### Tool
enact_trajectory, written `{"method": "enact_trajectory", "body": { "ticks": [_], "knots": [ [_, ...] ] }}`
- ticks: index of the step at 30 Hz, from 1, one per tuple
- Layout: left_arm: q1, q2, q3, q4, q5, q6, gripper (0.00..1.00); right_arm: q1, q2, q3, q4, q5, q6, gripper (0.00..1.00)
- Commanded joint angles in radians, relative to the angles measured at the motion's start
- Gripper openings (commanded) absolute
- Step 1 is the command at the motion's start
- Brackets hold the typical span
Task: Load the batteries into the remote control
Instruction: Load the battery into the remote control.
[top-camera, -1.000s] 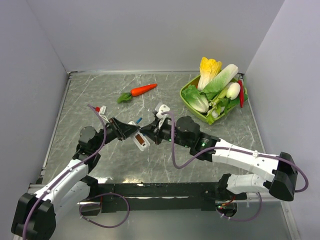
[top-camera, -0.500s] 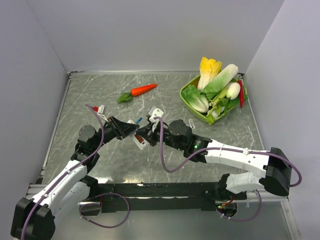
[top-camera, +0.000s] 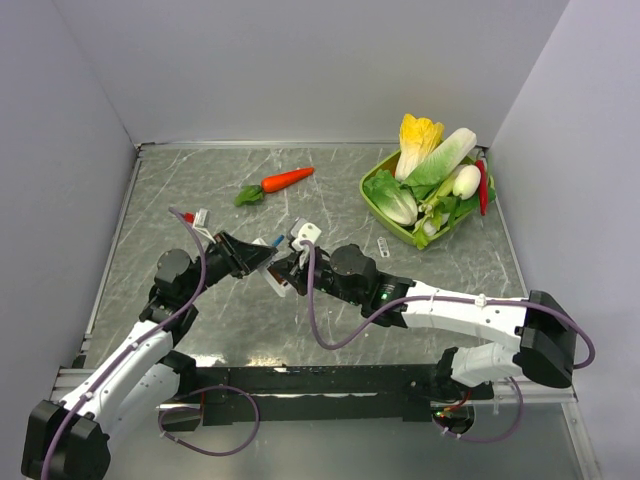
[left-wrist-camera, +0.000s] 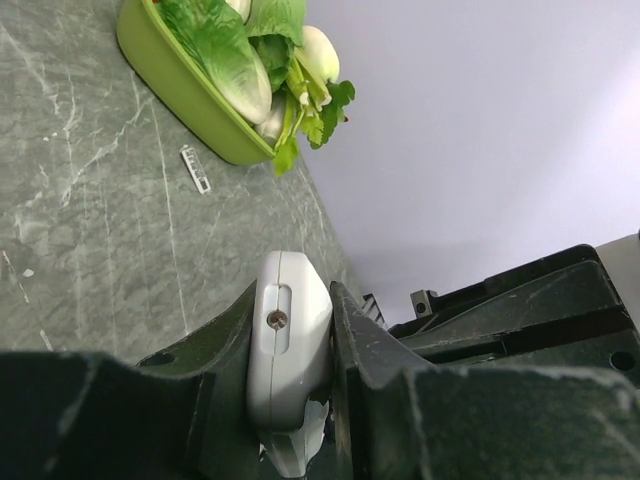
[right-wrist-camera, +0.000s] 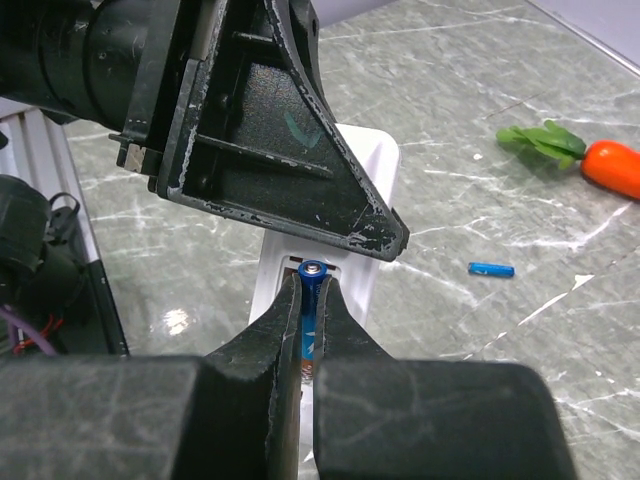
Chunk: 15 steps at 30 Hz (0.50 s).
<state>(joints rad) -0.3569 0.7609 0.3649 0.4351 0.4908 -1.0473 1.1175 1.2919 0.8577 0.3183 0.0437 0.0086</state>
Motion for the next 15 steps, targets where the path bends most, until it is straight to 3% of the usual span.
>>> {"method": "enact_trajectory", "body": {
  "ticks": [1,15],
  "knots": [
    [-0.004,-0.02,0.051,0.017,-0.006,0.012,0.01,0.011,0.01,-0.014,0.047,0.054,-0.045,0.0],
    [-0.004,-0.028,0.068,-0.012,-0.027,0.024,0.01,0.011,0.062,0.012,-0.091,0.116,-0.075,0.0]
  ]
}}
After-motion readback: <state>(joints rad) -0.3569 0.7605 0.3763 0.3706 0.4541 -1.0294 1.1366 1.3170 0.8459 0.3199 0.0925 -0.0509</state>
